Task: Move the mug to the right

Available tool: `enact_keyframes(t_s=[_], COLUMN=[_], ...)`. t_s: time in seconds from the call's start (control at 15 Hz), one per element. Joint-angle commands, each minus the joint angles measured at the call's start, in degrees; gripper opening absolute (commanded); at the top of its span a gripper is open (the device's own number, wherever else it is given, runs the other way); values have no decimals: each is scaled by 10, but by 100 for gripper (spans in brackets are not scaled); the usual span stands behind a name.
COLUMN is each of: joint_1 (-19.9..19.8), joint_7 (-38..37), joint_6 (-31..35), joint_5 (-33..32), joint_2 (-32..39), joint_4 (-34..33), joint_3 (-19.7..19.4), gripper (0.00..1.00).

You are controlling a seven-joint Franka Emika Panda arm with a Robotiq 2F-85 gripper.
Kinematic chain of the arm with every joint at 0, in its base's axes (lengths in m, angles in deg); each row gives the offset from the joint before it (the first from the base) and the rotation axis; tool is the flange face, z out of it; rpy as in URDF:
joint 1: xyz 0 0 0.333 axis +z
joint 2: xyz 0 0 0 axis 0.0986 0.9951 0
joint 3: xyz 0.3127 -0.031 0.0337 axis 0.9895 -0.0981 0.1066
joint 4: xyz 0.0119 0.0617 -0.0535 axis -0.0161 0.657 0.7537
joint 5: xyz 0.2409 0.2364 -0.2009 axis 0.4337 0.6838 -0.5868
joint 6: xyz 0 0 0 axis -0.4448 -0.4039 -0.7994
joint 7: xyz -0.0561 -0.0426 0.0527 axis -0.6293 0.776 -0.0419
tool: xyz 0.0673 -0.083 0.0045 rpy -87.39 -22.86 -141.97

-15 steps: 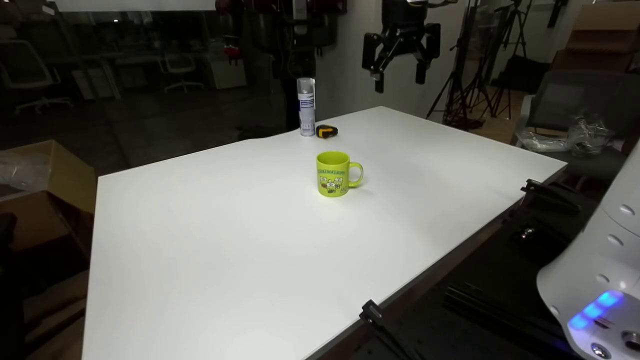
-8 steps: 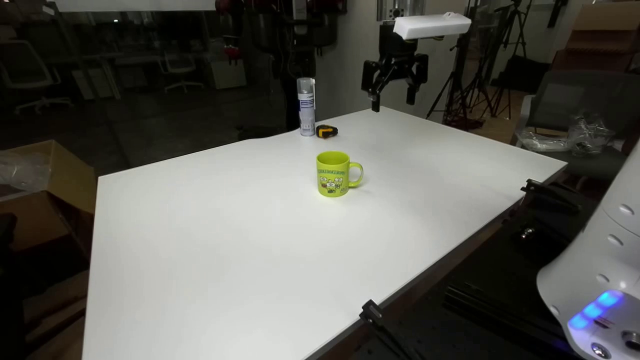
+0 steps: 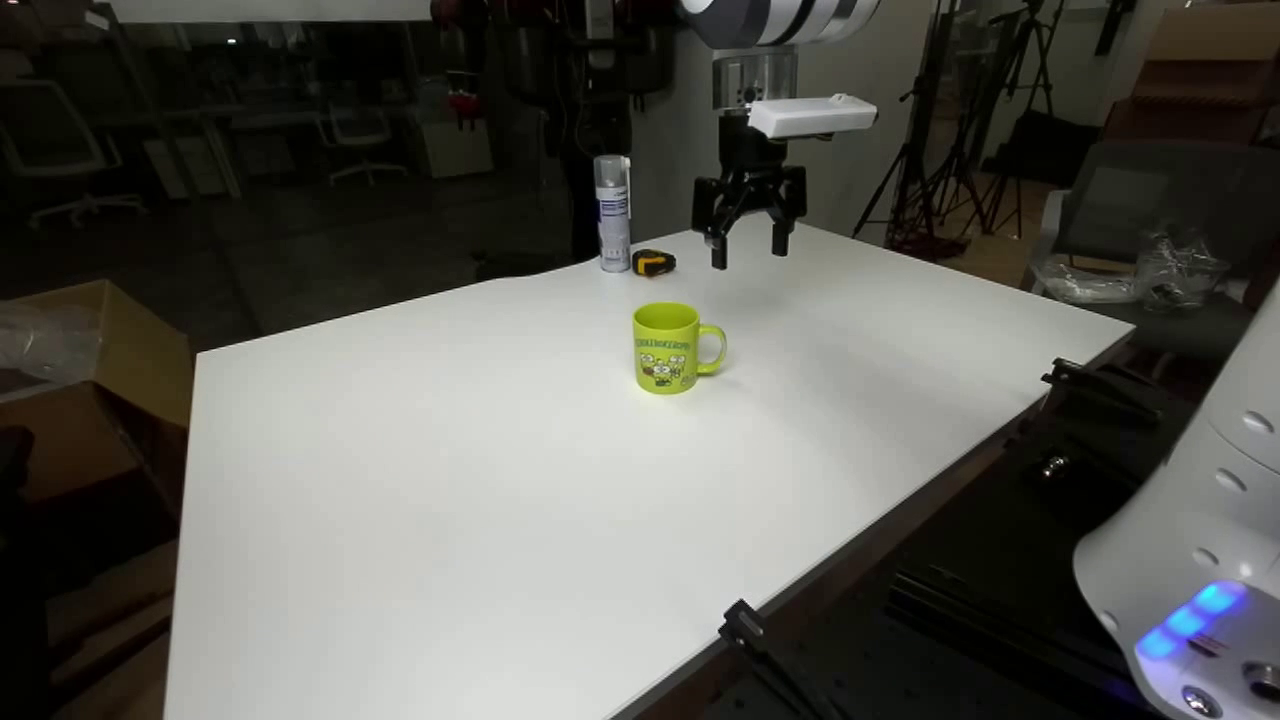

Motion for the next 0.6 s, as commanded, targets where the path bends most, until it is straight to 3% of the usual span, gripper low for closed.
enact_keyframes(t_s=[0.0,0.53], joint_1=[11,24], joint_7=[-2,38], joint_6=[2,-17], joint_5=[-12,-25], joint_2=[23,153], joint_4=[-14,-117], joint_3=[-2,11], gripper=[100,100])
